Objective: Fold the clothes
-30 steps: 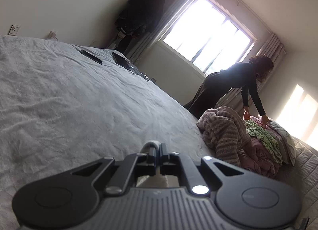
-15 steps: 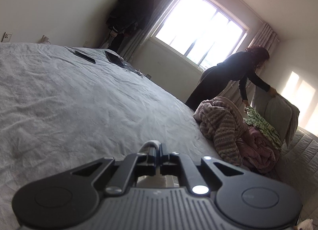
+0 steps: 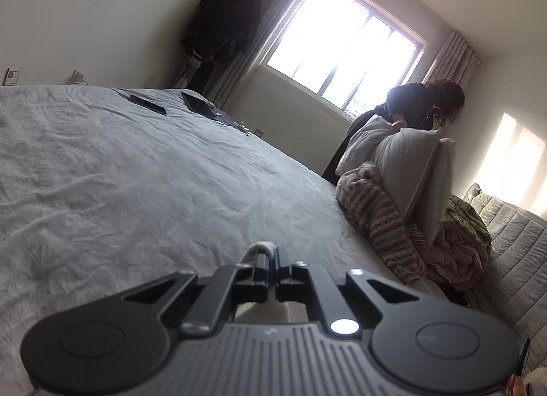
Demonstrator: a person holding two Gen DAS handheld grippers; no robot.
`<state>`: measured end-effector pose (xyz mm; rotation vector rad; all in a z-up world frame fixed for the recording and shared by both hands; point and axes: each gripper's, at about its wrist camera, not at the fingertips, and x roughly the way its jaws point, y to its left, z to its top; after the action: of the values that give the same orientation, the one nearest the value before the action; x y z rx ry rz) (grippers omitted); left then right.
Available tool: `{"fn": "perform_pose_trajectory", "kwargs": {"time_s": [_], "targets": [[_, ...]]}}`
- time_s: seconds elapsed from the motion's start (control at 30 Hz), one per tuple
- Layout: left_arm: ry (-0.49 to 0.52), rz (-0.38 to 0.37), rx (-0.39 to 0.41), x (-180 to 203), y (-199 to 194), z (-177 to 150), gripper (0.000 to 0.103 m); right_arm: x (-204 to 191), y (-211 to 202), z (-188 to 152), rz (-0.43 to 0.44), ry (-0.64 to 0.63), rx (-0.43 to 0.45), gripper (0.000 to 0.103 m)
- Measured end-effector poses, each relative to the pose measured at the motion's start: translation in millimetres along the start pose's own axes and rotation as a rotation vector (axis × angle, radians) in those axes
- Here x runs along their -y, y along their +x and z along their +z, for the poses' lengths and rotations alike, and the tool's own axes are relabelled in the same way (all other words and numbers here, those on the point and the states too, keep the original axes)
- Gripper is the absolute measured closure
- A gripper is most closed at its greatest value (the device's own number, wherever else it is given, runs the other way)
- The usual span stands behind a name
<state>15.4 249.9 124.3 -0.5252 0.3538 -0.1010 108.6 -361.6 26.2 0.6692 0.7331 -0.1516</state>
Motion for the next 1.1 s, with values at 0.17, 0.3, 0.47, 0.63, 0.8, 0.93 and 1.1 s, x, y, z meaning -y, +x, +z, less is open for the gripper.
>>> {"fn": "perform_pose_trajectory", "kwargs": {"time_s": [0.17,0.3,0.47,0.63,0.8,0.93,1.1], "targets": [[0.004,0.003,-0.01,7.7,-0.5,-5.4,0.101,-7.9,9.2,-2.9,-0.023,-0.036,-0.016,0.063],[0.068,0.007,-0.027,19.3,3.3,-12.5,0.101,-16.1,19.0,-6.7,-0.091,-0.082,-0.016,0.076],[0.086,0.04,-0.028,19.3,7.6,-13.3,0.1,-8.5,15.4,-9.0,-0.125,-0.08,-0.001,0.103],[0.045,0.049,-0.021,12.6,4.8,-10.5,0.101,-4.3,-13.9,-6.1,-0.089,-0.051,0.089,0.103],[0.01,0.104,-0.188,4.8,18.8,-17.8,0.101,-4.9,-38.8,-9.0,-0.068,-0.057,0.08,0.103],[0.01,0.172,-0.312,-1.7,29.4,-29.9,0.101,5.8,-64.0,-8.6,-0.045,-0.044,0.084,0.103],[0.011,0.146,-0.271,-2.6,15.0,-24.8,0.101,19.9,-94.5,-10.9,0.01,0.005,0.136,0.103]]}}
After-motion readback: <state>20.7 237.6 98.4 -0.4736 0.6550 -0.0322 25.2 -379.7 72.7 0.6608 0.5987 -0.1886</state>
